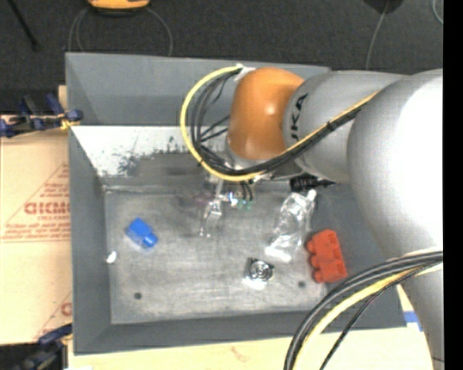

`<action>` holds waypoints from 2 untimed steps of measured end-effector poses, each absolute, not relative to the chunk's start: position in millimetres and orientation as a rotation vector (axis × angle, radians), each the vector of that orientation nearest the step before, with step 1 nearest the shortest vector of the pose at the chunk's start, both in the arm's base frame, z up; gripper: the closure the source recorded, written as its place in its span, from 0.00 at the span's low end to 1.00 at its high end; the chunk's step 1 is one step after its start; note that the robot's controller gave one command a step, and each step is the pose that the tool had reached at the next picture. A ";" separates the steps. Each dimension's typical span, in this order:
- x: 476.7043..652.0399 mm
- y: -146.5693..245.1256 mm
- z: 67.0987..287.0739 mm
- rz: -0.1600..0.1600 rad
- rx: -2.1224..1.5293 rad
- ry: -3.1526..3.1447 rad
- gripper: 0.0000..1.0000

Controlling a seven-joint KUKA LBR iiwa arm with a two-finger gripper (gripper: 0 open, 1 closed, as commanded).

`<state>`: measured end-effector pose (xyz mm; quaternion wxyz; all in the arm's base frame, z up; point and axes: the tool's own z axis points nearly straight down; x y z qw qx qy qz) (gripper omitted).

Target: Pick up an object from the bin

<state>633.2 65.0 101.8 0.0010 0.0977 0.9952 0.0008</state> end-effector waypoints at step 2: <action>624.5 69.2 75.2 0.006 0.610 3.076 0.00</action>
Offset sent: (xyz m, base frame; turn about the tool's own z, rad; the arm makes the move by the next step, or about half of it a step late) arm -0.0097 0.0001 -0.0018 0.0791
